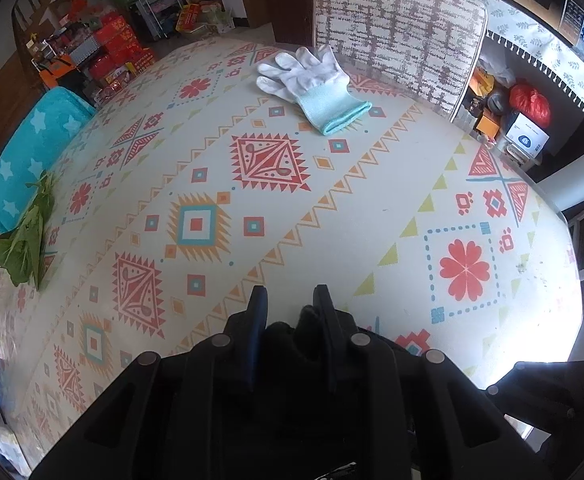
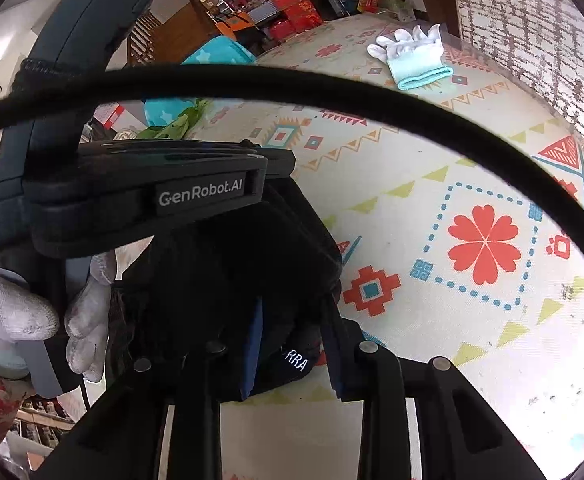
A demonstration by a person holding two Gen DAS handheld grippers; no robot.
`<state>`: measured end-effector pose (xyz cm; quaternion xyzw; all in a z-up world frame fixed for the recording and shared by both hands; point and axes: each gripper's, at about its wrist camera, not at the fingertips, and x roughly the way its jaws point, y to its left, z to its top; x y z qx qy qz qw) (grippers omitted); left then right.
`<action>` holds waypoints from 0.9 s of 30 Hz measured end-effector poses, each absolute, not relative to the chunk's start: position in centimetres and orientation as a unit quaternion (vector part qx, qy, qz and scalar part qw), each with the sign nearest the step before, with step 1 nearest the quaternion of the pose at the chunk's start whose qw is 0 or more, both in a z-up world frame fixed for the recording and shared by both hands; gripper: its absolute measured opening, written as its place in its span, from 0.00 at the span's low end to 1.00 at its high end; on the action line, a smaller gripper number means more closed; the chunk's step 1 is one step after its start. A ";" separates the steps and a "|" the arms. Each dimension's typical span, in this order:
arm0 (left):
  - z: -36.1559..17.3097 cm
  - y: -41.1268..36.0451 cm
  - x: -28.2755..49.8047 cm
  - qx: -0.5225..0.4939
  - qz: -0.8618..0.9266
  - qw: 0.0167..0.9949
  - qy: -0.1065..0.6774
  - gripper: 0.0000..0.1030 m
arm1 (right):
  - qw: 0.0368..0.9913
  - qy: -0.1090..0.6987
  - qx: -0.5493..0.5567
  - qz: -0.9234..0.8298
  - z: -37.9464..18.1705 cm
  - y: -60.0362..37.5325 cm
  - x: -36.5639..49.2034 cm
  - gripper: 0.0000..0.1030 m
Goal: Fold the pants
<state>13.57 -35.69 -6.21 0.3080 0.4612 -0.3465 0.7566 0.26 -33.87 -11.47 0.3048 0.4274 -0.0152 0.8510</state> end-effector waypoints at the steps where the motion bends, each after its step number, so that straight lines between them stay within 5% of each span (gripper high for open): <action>1: -6.0 -35.5 13.5 0.305 -0.347 0.758 0.461 0.22 | 0.851 0.427 0.304 -0.014 -11.4 -33.8 0.2 0.29; 21: -3.1 -30.2 14.3 0.249 -0.386 0.758 0.464 0.19 | 0.869 0.407 0.277 -0.048 -7.9 -30.9 -0.3 0.28; 23: -3.7 -30.6 14.4 0.249 -0.387 0.755 0.468 0.19 | 0.858 0.407 0.306 -0.073 -8.4 -32.3 -1.4 0.44; 25: -4.6 -31.2 14.5 0.246 -0.391 0.749 0.475 0.19 | 0.848 0.410 0.319 -0.105 -9.0 -33.4 -2.4 0.74; 27: -5.3 -31.7 14.6 0.243 -0.390 0.746 0.482 0.19 | 0.838 0.409 0.340 -0.119 -9.9 -34.5 -3.6 0.74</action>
